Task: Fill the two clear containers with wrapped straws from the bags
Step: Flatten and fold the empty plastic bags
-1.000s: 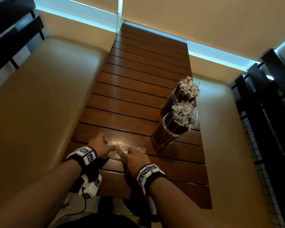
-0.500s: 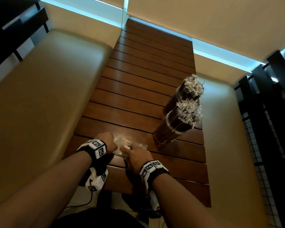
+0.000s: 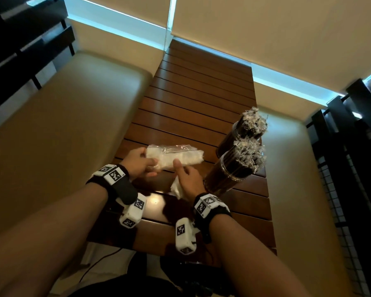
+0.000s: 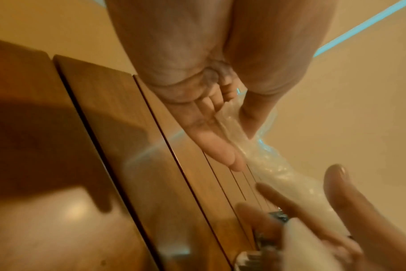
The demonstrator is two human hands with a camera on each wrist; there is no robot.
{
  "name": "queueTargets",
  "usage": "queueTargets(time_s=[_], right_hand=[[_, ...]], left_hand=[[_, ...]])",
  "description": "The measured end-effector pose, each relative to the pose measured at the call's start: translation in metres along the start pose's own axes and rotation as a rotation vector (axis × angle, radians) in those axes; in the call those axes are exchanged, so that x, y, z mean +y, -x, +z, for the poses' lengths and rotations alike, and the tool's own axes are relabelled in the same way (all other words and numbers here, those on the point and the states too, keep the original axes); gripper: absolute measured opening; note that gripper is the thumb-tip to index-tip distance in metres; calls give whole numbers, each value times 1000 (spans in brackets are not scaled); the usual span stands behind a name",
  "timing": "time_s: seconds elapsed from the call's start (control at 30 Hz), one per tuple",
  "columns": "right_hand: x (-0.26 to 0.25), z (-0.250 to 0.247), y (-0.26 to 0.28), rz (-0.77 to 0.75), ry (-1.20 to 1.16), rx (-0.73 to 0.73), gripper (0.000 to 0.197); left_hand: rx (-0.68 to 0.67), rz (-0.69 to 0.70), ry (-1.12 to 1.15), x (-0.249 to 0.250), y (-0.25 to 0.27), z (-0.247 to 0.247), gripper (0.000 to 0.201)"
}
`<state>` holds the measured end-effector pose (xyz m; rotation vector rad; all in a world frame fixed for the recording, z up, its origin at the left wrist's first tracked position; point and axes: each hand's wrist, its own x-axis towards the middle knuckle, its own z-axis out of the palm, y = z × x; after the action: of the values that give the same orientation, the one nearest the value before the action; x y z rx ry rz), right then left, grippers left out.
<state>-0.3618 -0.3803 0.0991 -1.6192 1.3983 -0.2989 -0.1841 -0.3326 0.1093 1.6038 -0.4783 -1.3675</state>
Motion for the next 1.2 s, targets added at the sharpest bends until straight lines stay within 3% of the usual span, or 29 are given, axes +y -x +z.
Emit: queueTargets(time_s=[0.07, 0.13, 0.27, 0.33, 0.43, 0.53, 0.6, 0.67, 0.8, 0.97, 1.03, 1.13, 1.2], right_hand=[[-8, -6, -2, -22, -125, 84, 52], [-15, -5, -1, -95, -107, 120, 32], [-32, 9, 5, -235, 100, 140, 21], [-35, 9, 4, -226, 91, 148, 20], [-28, 1, -4, -200, 82, 135, 19], [-24, 0, -6, -175, 6, 95, 17], [-25, 4, -6, -178, -24, 95, 15], [-28, 7, -3, -203, -44, 109, 13], [-33, 5, 7, -327, 92, 154, 27], [-28, 9, 8, -428, 380, 108, 16], [-28, 9, 8, -464, 482, 135, 20], [-31, 5, 6, -451, 640, 168, 36], [-34, 2, 6, -436, 684, 157, 38]], left_hand=[[-1, 19, -145, -3, -1, -7, 28], [57, 90, -361, -5, -2, -9, 18], [254, 330, -806, -1, 3, 8, 28], [180, 382, -765, 2, 2, 16, 24], [5, 273, -456, 5, -1, 10, 17], [6, 224, -313, 6, -1, 1, 9], [-9, 137, -168, 5, -3, 1, 26], [-55, 89, -56, 6, -1, 1, 27], [-3, 211, -163, 12, -3, -1, 16], [189, 374, -535, 23, -1, 6, 20], [226, 419, -606, 24, 4, 13, 24], [172, 411, -603, 29, 12, 23, 47], [110, 409, -625, 31, 15, 28, 46]])
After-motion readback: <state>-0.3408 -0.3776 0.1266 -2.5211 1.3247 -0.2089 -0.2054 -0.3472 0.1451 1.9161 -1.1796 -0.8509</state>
